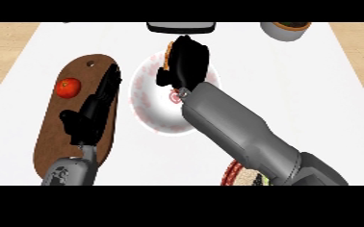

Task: Pick the croissant from the placemat and place it in the bowl

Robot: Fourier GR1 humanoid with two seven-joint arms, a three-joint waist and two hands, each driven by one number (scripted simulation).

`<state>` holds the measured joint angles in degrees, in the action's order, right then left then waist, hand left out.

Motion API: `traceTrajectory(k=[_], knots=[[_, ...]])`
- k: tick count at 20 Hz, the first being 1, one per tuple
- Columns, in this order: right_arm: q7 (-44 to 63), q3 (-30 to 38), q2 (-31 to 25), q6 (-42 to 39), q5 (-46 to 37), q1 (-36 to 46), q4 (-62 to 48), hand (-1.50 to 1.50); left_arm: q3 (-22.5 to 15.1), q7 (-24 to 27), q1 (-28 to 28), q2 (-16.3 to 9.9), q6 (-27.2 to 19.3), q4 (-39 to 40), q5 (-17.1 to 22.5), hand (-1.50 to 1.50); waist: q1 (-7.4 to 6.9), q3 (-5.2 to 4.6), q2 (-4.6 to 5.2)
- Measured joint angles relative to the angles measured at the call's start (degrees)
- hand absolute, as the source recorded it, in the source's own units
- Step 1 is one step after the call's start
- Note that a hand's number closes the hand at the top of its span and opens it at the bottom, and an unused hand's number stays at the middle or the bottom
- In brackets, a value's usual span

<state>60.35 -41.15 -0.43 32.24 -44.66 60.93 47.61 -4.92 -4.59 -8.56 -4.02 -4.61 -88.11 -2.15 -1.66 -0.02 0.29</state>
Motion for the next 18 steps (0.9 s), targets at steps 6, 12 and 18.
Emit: traceTrajectory(k=[6,12,18], knots=[[-7.35,2.38,0.29,3.75,10.18,-5.25,0.35,-1.5,-0.24,0.16,-0.17,0.49,0.02,0.2,-0.22,0.0,-0.16,0.03,0.17],[-17.34,4.43,0.3,10.89,13.71,-7.71,2.76,-1.5,0.48,-0.17,-0.41,0.35,-0.16,0.25,-0.3,0.0,0.39,0.04,0.0],[-19.13,7.14,0.21,16.67,11.34,-8.12,7.6,-1.5,1.39,-0.55,0.3,-0.22,0.25,-0.32,0.2,0.0,1.14,0.02,-0.32]])
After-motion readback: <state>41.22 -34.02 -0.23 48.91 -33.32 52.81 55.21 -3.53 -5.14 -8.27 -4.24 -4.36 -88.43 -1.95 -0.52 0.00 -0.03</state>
